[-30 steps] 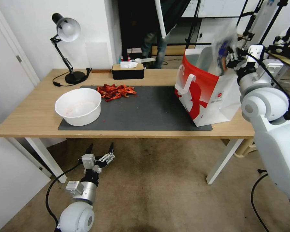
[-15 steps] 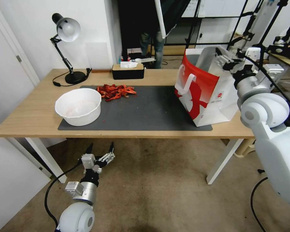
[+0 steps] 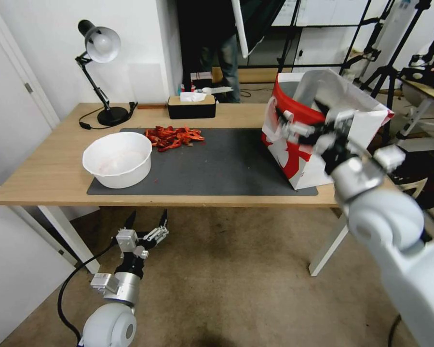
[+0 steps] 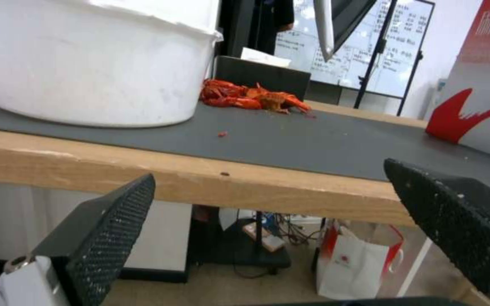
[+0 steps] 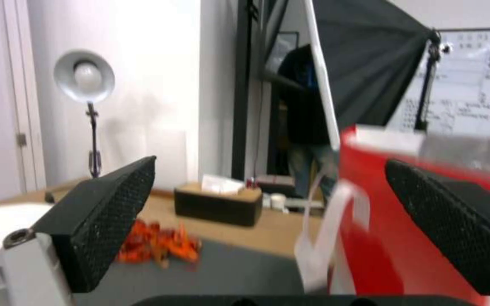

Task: Close the takeout container lid, then place the container into the takeout bag.

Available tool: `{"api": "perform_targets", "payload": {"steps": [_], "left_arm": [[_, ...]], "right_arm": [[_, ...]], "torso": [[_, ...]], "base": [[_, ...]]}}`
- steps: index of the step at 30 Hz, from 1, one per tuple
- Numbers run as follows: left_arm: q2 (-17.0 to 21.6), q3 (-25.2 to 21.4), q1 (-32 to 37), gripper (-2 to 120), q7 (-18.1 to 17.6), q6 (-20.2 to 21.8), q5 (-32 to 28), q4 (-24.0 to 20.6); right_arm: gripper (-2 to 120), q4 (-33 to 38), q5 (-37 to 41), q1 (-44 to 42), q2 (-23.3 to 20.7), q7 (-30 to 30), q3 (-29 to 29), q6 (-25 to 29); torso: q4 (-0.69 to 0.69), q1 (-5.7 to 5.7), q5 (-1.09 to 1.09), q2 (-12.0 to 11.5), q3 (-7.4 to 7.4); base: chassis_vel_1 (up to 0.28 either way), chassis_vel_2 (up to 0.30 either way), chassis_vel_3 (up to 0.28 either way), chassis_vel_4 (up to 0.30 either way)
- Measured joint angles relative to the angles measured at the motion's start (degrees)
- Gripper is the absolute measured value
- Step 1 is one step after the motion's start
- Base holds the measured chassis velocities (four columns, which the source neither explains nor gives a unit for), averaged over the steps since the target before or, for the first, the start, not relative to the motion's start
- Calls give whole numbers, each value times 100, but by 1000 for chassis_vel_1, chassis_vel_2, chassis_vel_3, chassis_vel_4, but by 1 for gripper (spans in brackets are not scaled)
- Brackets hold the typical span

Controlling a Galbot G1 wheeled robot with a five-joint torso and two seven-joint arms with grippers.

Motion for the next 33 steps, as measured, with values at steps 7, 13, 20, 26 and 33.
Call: {"api": "perform_targets", "payload": {"steps": [7,13,20,26,33], "left_arm": [[-6,42,35,100,23,-147,-25,65],[-11,54,55,100,86,-224,5,118],[-9,41,-34,100,121,-252,-47,230],[16,69,-73,100,123,-293,-36,333],[34,68,-104,100,122,-325,-24,395]], "right_arm": [[100,39,-804,-1266,502,38,154,602],[100,-209,-1323,-1877,838,189,99,1155],[100,-995,-1811,-2329,1211,308,-166,1902],[100,-1400,-1907,-2428,1338,284,-231,2204],[100,-1549,-1903,-2447,1352,238,-255,2300]], "torso": [[-1,0,0,-1,0],[-1,0,-1,-1,0],[0,0,-1,-1,0],[0,0,0,0,1],[0,-1,-1,0,0]], "base": [[0,0,0,0],[0,0,0,0],[0,0,0,0],[0,0,0,0],[0,0,0,0]]}}
